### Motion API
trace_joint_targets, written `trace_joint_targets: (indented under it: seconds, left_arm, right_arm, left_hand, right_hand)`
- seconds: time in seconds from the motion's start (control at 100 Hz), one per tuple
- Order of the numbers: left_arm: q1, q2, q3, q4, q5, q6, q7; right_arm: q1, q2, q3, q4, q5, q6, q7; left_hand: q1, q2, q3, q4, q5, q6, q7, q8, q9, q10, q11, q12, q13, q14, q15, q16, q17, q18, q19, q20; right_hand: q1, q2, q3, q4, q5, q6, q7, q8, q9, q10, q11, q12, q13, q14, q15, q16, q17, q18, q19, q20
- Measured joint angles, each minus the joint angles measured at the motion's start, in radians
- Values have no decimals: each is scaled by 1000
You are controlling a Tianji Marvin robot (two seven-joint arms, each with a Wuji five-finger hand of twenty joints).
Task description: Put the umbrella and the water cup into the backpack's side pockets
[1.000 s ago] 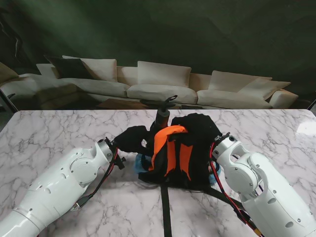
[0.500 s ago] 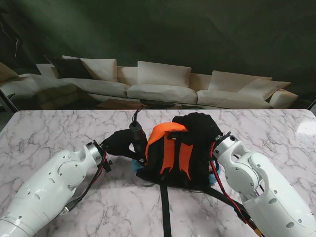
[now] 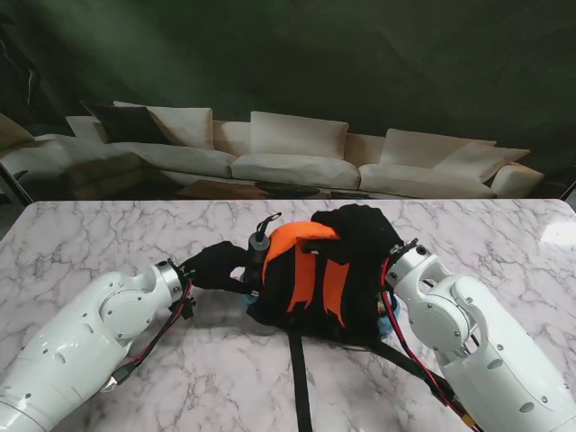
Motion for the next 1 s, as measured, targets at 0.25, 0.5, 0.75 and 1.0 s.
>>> trace_joint_targets:
  seconds: [0.25, 0.5, 0.75, 1.0]
  left_arm:
    - [47, 21, -59, -71, -68, 24, -126]
    - [91, 8, -112, -85, 80, 22, 97]
    - [148, -8, -189, -173, 48, 41, 98]
    - [135, -7, -187, -175, -54, 38, 59]
  right_arm:
    - [1, 0, -1, -3, -1, 0, 4]
    - [0, 0, 2, -7, -1, 1, 6]
    - [-5, 0, 9, -12, -4, -1, 7]
    - [-4, 0, 6, -12, -2, -1, 7]
  left_hand:
    - [-262, -27, -2, 0, -247, 137, -138, -27, -228, 158, -89, 0, -107, 54, -25, -23, -61, 25, -95, -37]
    - [-227, -26, -1, 0, -78, 97, -61, 11, -163, 241, -135, 39, -62, 70, 12, 9, -17, 51, -44, -33]
    - [-163, 4, -1, 0, 141, 40, 72, 123, -22, 228, 21, 190, 46, 80, 117, 137, 52, 85, 96, 24]
    - [-162, 5, -1, 0, -148, 68, -127, 17, -171, 237, -103, 59, -15, 77, 56, 91, 5, 85, 56, 24]
  right_hand:
    - [7, 2, 0, 0, -8, 3, 0, 0, -1, 0, -3, 0, 0, 0, 0, 0, 0, 0, 0, 0]
    - [8, 2, 0, 0, -9, 5, 0, 0, -10, 0, -7, 0, 0, 0, -1, 0, 0, 0, 0, -1]
    - [8, 2, 0, 0, -9, 5, 0, 0, -10, 1, -7, 0, 0, 0, -1, -1, 0, 0, 0, -1]
    - [8, 2, 0, 0, -9, 5, -1, 0, -10, 1, -7, 0, 0, 0, -1, -1, 0, 0, 0, -1]
